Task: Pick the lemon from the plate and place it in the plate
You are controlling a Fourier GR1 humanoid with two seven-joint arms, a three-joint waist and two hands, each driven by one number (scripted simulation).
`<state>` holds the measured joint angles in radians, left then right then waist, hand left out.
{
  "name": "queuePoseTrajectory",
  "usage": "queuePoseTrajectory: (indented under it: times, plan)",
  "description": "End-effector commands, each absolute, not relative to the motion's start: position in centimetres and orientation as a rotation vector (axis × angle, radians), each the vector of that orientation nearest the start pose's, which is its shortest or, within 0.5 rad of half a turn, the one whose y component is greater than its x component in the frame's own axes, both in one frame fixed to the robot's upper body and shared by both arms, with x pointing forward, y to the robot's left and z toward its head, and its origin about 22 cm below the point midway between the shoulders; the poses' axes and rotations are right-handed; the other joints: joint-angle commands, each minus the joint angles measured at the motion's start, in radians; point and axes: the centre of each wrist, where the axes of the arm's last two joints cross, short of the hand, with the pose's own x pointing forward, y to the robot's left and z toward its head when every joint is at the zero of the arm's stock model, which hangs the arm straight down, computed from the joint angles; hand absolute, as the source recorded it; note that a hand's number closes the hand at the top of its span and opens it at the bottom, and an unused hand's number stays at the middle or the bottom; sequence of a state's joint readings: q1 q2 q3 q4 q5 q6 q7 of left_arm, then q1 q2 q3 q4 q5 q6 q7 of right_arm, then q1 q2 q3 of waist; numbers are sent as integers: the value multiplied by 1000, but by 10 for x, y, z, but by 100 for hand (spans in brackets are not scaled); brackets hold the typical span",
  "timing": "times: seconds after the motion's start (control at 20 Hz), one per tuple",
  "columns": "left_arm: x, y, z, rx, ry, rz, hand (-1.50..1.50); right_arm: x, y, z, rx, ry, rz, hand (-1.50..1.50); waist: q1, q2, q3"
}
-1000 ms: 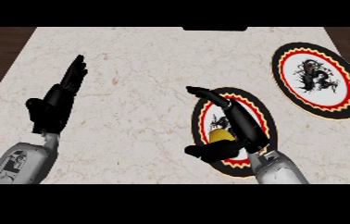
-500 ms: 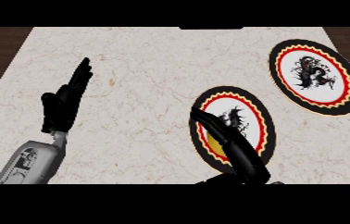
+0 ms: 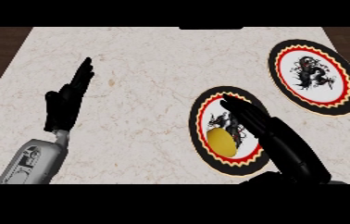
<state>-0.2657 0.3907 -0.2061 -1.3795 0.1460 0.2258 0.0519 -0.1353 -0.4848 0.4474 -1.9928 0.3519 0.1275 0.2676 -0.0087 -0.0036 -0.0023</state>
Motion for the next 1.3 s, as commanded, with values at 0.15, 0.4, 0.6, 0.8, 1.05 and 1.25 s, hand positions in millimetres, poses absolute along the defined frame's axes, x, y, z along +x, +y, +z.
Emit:
queuePoseTrajectory:
  times: [0.15,0.4,0.6,0.8,1.05,1.25]
  plan:
    - [305,265,43,212,-1565,-240,0,237,-195,164,-382,-1399,1272,-150,20,4,1]
    - [290,239,29,216,-1554,-226,0,239,-197,179,-382,-1296,1317,-150,13,2,2]
    - [298,259,43,222,-1556,-232,0,248,-183,141,-337,-1254,1313,-150,14,3,2]
    - [301,245,45,224,-1579,-222,0,240,-181,130,-338,-1206,1351,-150,9,3,2]
    - [291,246,48,227,-1560,-232,0,261,-161,103,-365,-1124,1435,-150,16,3,3]
    - [302,243,35,207,-1549,-225,0,263,-163,82,-345,-1101,1446,-150,10,4,2]
